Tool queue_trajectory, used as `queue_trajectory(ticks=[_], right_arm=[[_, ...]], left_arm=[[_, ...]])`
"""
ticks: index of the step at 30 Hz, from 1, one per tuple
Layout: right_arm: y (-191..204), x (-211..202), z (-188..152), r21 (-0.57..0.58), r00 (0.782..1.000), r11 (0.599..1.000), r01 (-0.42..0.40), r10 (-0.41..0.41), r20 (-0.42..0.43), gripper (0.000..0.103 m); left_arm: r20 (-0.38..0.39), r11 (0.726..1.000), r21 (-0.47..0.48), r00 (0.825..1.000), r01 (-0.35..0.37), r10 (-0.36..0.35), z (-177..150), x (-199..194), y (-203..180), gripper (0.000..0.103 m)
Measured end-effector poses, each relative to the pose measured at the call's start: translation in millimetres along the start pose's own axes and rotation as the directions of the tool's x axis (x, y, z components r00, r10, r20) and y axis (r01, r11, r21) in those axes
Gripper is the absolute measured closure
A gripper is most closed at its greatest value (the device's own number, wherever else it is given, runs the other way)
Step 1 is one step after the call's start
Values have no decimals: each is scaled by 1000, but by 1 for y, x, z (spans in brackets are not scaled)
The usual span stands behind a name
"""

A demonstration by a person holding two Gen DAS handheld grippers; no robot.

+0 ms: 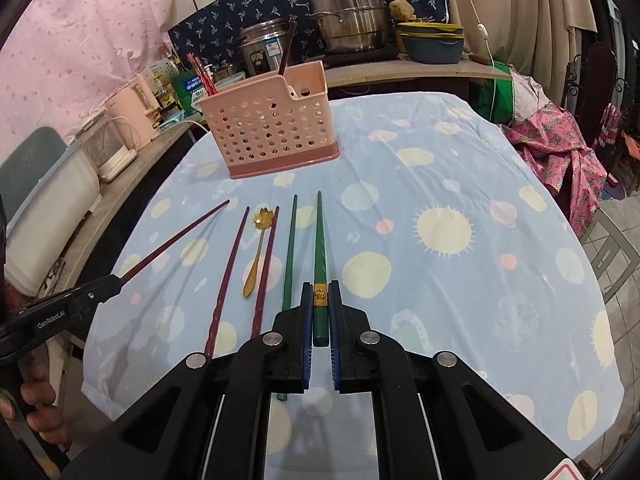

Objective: Organize utensils
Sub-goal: 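Lift the green chopstick toward the caddy while the left tool lifts the dark red chopstick, then carry the green chopstick over the caddy while the left tool carries the dark red one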

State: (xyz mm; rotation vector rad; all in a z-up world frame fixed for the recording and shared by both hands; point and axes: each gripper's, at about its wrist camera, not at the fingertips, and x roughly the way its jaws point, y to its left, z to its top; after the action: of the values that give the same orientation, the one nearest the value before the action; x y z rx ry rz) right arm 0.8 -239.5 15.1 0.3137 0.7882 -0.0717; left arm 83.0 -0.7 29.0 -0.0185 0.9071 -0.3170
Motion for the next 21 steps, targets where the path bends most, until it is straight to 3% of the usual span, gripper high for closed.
queue_trajectory(ticks=[10, 21], right_arm=[[-8, -19, 35, 43, 996, 998, -36, 32, 87, 96], [-8, -39, 88, 45, 976, 996, -77, 66, 208, 96]], left_arm=[[109, 1000, -25, 994, -9, 12, 41, -26, 8, 96], [246, 1000, -23, 969, -6, 11, 100, -50, 5, 96]])
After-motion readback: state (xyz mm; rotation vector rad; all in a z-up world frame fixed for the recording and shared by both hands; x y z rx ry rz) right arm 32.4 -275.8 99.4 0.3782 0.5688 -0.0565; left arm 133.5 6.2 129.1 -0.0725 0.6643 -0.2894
